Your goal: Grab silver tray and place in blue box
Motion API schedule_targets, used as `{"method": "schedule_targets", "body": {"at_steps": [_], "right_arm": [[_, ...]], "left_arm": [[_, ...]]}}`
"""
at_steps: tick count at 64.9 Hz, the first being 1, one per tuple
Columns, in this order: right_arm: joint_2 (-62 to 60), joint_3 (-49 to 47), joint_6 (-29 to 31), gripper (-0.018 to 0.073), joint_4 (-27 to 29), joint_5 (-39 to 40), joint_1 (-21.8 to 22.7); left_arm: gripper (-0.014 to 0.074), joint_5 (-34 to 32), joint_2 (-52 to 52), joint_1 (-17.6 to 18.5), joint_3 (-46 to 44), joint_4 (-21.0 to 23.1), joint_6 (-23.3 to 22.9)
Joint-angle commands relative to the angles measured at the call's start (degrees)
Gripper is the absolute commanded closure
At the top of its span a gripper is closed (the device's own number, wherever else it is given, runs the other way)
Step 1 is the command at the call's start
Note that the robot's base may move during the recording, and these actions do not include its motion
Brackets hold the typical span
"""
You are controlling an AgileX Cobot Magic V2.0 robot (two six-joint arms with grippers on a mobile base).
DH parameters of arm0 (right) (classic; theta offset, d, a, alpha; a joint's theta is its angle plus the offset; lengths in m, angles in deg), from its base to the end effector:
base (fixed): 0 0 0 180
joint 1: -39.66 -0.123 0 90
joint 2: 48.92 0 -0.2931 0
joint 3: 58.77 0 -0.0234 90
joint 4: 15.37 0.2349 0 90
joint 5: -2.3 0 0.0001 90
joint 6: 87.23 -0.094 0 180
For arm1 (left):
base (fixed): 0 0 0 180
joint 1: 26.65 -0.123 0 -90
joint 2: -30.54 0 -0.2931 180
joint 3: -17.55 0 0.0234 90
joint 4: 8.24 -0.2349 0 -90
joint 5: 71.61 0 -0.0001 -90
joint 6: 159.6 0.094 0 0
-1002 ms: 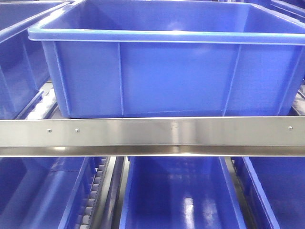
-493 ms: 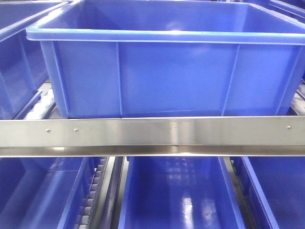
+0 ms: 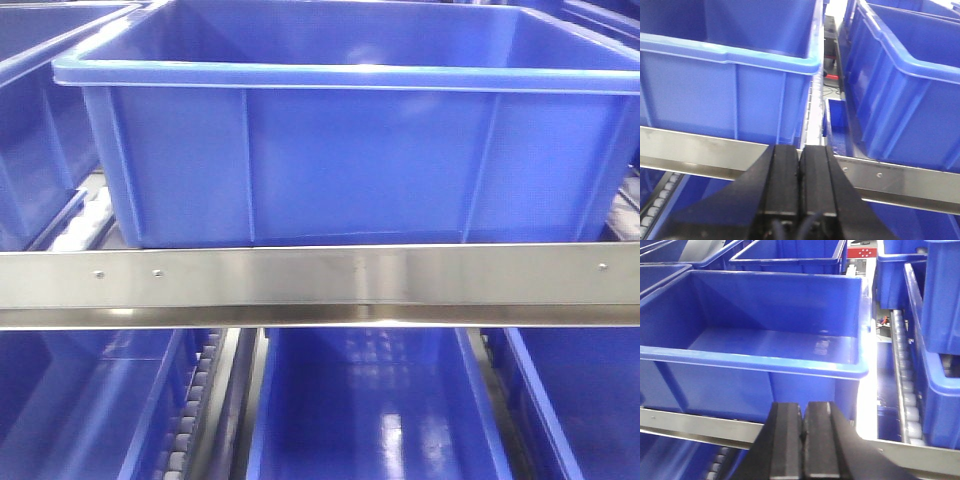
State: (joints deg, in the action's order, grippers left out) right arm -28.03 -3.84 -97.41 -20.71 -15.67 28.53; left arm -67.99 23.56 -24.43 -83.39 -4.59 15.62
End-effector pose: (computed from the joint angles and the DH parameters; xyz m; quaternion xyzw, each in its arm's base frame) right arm 0.0417 0.0054 0.3016 -0.0286 0.7291 0.0861 0.6784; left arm 0.0358 -0.0018 0.1987 -0.0367 0.7040 -0.0672 0.7061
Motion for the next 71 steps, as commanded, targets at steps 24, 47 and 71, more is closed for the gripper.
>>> {"method": "schedule_targets", "body": {"at_steps": [24, 47, 71], "right_arm": [[-13.71, 20.64, 7.22, 0.051, 6.08, 17.59, 15.71], [-15.07, 24.4, 7.22, 0.051, 6.08, 16.56, 15.74], [-15.07, 24.4, 7.22, 0.051, 6.08, 15.67, 15.74]], "left_arm": [[0.0692, -5.41, 1.11, -0.24, -0.16, 0.41, 0.05], [0.0693, -5.54, 1.0, -0.24, -0.16, 0.41, 0.05], [0.0693, -5.54, 1.0, -0.24, -0.16, 0.41, 0.05]]}}
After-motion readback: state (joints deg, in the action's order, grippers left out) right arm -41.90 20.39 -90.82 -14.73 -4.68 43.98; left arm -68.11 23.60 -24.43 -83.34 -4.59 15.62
